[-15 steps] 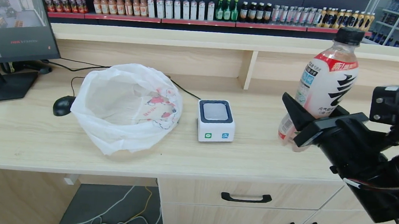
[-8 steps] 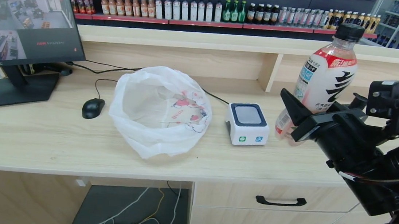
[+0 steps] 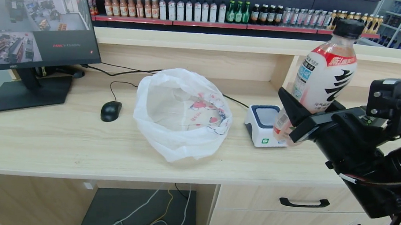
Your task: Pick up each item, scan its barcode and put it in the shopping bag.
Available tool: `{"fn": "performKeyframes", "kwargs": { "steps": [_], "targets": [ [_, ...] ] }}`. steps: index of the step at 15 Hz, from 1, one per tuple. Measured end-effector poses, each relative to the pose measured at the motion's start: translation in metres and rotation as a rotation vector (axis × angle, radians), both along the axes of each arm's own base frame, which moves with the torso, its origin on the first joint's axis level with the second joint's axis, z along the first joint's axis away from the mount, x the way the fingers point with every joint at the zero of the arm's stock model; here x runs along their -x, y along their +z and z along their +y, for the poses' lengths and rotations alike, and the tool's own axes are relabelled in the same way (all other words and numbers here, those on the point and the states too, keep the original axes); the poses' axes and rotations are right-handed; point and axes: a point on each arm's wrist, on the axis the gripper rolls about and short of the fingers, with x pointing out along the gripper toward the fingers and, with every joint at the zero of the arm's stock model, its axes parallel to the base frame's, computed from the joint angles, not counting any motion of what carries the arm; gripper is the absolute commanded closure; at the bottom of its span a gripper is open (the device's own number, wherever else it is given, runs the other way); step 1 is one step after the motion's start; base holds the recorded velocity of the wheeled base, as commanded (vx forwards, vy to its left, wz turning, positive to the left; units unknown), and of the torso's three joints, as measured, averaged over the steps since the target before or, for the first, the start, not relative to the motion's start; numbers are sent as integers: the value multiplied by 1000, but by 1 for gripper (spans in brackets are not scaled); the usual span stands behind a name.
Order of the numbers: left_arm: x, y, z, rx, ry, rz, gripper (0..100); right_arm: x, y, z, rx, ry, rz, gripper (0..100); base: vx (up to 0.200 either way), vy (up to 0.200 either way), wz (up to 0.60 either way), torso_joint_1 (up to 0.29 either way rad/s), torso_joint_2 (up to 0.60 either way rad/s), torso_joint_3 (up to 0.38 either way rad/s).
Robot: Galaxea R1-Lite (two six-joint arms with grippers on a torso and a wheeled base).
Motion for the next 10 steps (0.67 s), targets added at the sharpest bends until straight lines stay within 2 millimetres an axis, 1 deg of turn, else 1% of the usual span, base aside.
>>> {"fn": "performKeyframes", "kwargs": {
  "steps": [2, 4, 7, 10],
  "targets": [
    [0, 0, 0, 0, 0, 0, 0, -4, 6, 5, -2, 3, -25, 100, 0, 0, 0, 0, 0, 0],
    [0, 0, 0, 0, 0, 0, 0, -10, 9, 5, 39, -42, -61, 100, 0, 0, 0, 0, 0, 0],
    [0, 0, 0, 0, 0, 0, 0, -17, 6, 9, 189, -116, -120, 100, 0, 0, 0, 0, 0, 0],
    [0, 0, 0, 0, 0, 0, 0, -33, 11, 9, 332, -179, -224, 100, 0, 0, 0, 0, 0, 0]
  ]
}}
